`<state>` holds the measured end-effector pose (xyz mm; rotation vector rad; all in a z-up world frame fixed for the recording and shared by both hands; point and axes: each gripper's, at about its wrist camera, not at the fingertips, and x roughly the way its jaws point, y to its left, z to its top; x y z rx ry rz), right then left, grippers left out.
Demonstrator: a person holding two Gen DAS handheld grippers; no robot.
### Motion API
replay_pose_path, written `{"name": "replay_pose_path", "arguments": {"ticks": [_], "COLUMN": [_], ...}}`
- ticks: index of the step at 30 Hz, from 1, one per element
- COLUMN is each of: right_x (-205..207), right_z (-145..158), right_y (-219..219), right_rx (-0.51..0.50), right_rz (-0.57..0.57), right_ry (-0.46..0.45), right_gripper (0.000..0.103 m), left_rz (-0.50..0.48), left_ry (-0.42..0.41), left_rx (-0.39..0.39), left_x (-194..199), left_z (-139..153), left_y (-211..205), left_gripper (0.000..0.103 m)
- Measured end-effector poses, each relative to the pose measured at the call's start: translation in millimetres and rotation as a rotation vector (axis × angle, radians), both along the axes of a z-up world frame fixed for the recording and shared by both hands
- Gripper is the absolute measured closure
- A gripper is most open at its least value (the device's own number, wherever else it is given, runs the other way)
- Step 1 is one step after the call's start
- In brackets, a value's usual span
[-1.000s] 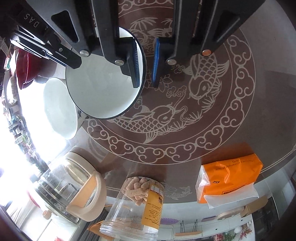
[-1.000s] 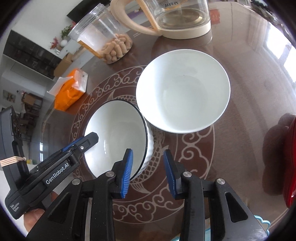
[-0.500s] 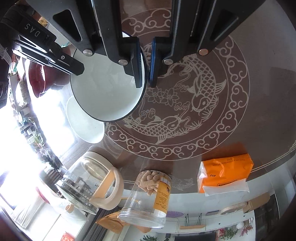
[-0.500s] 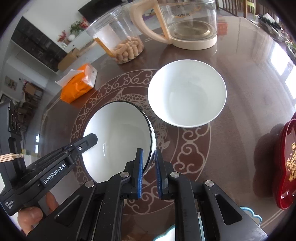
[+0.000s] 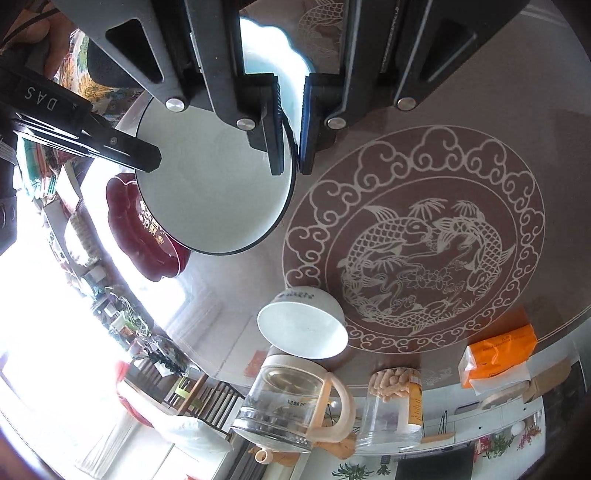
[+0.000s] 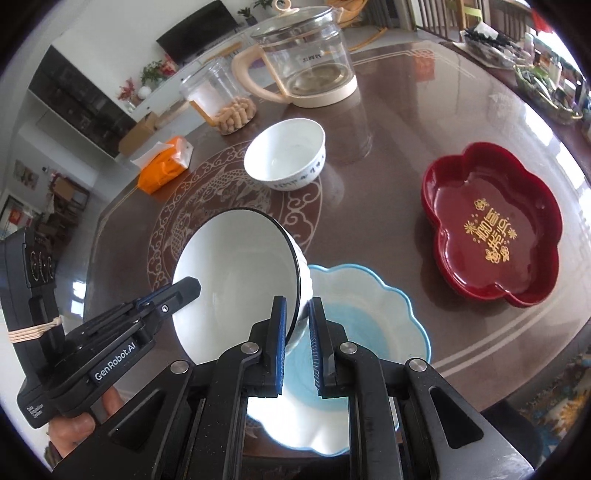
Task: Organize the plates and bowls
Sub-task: 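Carry the black-rimmed bowl over the scalloped bowl, lower it inside, open both tools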
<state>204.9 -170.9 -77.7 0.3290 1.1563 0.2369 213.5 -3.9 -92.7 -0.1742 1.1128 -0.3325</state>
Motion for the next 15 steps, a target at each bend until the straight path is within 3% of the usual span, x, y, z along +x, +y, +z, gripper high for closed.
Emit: {"name": "replay_pose_path", "arguments": {"ticks": [8, 15], "right_x": [-20, -25], "right_z": [-38, -52], "right_y": [-30, -36], "right_rx": [0.009, 0.03], "right_rz": [-0.031, -0.035], "right_ry": [0.066, 0.071], "right_gripper": [0.088, 0.088], "left_rz": [-0.004, -0.009], "left_ry": [0.04, 0.049], "left_rx": [0.014, 0.027], "left_x": [-19, -21], "left_z": [-26, -35], "left_y": [-23, -24], "left_gripper": [0.095, 0.095]}}
